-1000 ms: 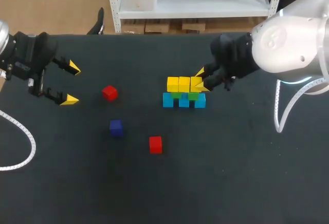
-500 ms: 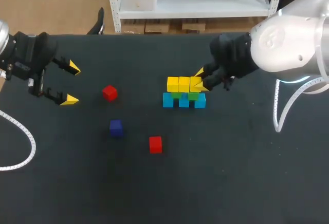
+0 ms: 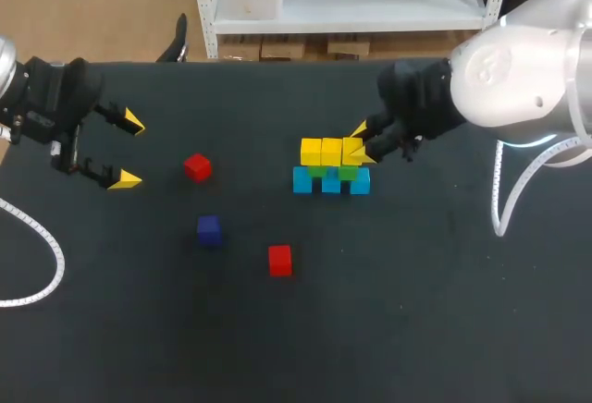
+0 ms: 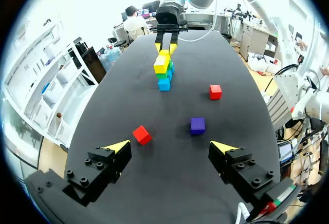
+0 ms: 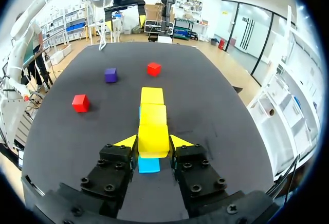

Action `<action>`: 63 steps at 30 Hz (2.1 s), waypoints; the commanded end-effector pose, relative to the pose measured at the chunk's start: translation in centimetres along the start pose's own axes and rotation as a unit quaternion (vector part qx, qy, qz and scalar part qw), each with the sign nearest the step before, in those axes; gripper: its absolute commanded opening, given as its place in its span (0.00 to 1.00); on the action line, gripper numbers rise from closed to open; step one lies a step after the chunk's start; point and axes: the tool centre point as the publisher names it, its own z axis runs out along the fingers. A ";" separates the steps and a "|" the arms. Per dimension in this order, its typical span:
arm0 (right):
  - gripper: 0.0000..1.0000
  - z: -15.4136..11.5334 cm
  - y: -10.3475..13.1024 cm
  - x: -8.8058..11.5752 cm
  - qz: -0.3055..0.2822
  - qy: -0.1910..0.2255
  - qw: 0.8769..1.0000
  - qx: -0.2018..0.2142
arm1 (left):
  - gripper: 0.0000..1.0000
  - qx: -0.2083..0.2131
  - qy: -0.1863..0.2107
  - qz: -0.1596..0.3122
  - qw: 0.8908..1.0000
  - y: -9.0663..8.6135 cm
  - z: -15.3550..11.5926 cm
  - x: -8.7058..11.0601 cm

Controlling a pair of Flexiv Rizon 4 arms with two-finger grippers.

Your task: Place the blue cubes, place green cubes on the blue cubes, place the yellow cubes on the green cubes, then place the red cubes on the yellow cubes, and place purple cube on the red cubes.

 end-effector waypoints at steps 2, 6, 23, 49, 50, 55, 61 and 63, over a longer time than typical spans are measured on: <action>0.07 0.2 -0.1 0.0 0.001 -0.001 1.000 -0.002 | 1.00 0.000 -0.002 0.002 1.000 0.0 0.0 0.2; 0.13 0.2 -0.1 0.0 0.001 -0.002 1.000 -0.003 | 1.00 0.000 -0.002 0.002 1.000 0.0 0.0 0.2; 0.40 0.2 -0.1 0.0 0.004 -0.002 1.000 -0.003 | 1.00 0.000 -0.002 0.002 1.000 0.0 0.0 0.2; 0.95 -3.5 0.1 0.7 0.009 -0.016 1.000 0.016 | 1.00 0.000 -0.002 0.002 1.000 0.0 0.0 0.2; 0.47 -3.6 0.1 0.9 0.010 -0.015 1.000 0.016 | 1.00 0.000 -0.002 0.002 1.000 0.0 0.0 0.2; 0.00 -4.0 0.6 1.6 0.015 -0.011 1.000 0.014 | 1.00 0.000 -0.002 0.002 1.000 0.0 0.0 0.2; 0.00 -3.9 1.0 2.2 0.015 -0.008 1.000 0.009 | 1.00 0.000 -0.002 0.002 1.000 0.0 0.0 0.2; 0.00 -3.8 1.1 2.2 0.015 -0.008 1.000 0.006 | 1.00 0.000 -0.002 0.002 1.000 0.0 0.0 0.2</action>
